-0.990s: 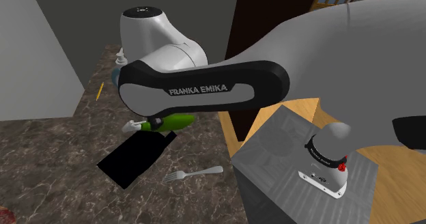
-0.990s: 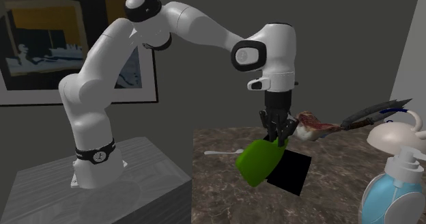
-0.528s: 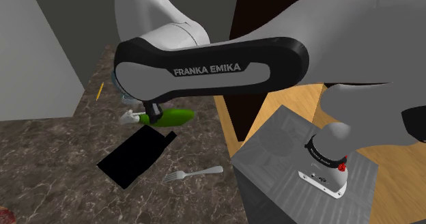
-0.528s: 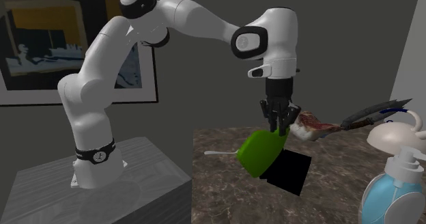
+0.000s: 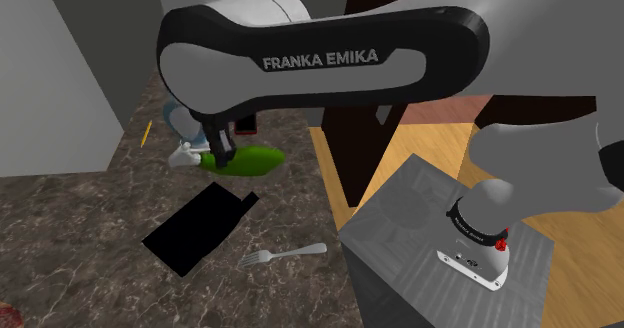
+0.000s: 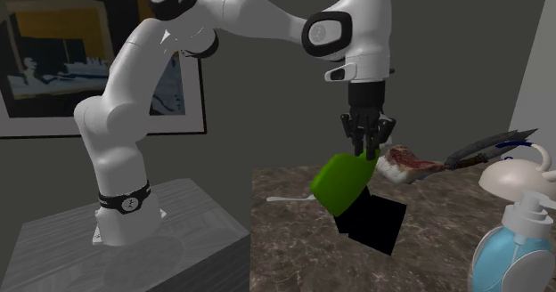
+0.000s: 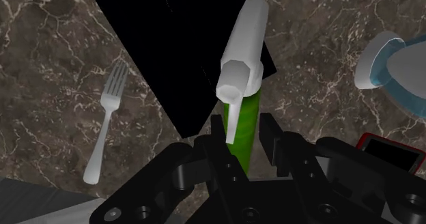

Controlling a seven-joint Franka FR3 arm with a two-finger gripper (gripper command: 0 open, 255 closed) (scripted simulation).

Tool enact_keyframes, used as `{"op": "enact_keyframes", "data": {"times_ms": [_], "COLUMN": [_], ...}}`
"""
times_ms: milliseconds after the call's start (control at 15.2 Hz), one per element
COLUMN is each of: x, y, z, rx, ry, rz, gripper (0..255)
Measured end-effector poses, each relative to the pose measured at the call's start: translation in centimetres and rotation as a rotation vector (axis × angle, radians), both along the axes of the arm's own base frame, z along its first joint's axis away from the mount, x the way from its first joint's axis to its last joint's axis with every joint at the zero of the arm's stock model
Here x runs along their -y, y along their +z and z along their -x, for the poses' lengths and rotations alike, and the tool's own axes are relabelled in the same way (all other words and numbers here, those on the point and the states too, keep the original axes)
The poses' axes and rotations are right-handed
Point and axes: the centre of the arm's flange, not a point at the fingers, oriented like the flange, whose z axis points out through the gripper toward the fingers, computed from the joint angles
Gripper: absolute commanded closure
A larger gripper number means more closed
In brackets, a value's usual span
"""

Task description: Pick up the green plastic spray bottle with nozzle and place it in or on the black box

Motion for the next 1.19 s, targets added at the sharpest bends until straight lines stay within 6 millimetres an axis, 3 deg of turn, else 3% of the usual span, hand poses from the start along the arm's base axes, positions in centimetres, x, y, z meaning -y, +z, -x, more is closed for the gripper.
{"op": "enact_keyframes", "data": {"times_ms": [726, 858, 1188], "x": [0.1, -1.5, -7.6], "y": [5.5, 6.2, 8.6], "z": [0.0, 0.0, 0.2], "rx": [0.0, 0.001, 0.003], "ry": [0.0, -0.001, 0.0], "rz": [0.0, 0.0, 0.0], "gripper": [255, 255, 255]}}
